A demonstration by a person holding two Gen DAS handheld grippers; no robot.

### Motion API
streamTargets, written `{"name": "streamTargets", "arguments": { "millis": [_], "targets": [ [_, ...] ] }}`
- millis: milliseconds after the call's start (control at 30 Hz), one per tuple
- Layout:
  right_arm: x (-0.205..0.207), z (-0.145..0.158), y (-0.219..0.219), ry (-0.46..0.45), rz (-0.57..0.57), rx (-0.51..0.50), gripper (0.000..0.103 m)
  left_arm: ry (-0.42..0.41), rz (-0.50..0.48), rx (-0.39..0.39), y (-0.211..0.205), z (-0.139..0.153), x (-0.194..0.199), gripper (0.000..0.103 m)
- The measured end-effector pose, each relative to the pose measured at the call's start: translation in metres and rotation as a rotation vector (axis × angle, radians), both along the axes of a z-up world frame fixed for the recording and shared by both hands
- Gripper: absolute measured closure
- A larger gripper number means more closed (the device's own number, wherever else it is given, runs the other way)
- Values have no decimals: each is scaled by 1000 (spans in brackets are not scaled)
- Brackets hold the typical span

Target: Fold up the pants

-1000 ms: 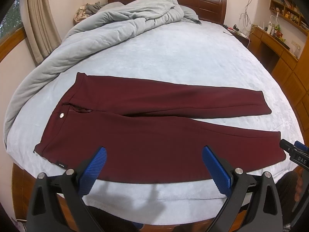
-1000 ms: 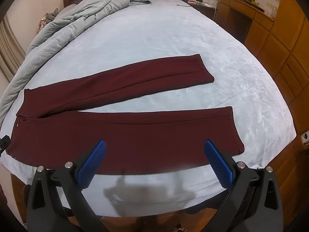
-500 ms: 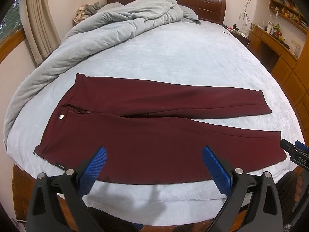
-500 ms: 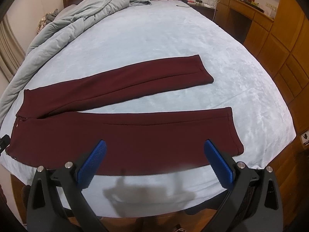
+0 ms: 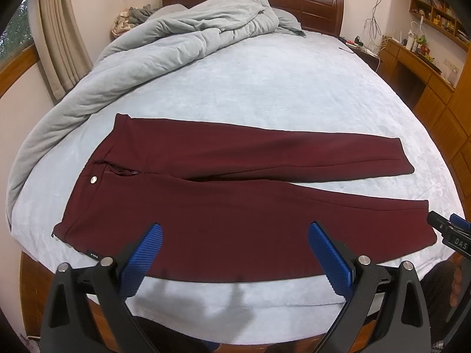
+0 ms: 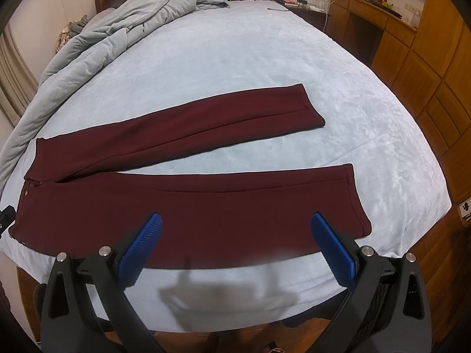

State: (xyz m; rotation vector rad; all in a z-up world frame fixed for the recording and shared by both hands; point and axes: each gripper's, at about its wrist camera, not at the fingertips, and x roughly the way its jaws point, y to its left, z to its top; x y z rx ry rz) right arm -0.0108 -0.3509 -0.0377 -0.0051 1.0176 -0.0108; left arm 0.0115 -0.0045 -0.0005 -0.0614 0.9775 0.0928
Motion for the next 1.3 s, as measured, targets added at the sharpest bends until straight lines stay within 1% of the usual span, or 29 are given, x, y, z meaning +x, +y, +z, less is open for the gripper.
{"name": "streamTargets", "arguments": {
  "millis": [1100,1300],
  "targets": [
    [1,2,0,-11,0,0,3,-5,-6,8,-2,6,4,4],
    [11,3,-7,-23,16,6,3,9,-2,10,-1,3,9,4]
  ]
}}
